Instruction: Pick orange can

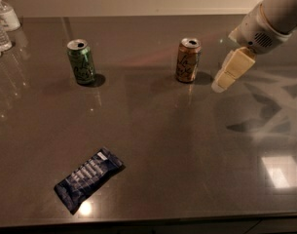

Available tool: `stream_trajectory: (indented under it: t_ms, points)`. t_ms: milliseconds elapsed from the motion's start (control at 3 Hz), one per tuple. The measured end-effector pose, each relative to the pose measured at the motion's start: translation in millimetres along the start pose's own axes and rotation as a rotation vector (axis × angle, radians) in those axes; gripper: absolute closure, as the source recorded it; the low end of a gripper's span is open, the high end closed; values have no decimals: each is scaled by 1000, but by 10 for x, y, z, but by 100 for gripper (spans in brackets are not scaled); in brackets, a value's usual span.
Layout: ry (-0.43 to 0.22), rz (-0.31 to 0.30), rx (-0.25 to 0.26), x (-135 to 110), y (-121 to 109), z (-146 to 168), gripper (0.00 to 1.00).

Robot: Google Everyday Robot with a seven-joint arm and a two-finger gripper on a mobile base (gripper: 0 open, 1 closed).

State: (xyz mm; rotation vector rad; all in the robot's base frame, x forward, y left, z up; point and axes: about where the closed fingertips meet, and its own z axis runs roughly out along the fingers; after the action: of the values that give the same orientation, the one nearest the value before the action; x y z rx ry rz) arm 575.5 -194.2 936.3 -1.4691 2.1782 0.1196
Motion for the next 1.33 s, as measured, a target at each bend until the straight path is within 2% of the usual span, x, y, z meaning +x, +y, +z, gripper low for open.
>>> stream_trajectory:
  t_ms: [333,667,1333]
  points:
    - [-55,38,13,-146,-356,254,0]
    - [-107,77,-1,-304,-574,465,0]
    - [-198,104,-37,-623,-716,734,0]
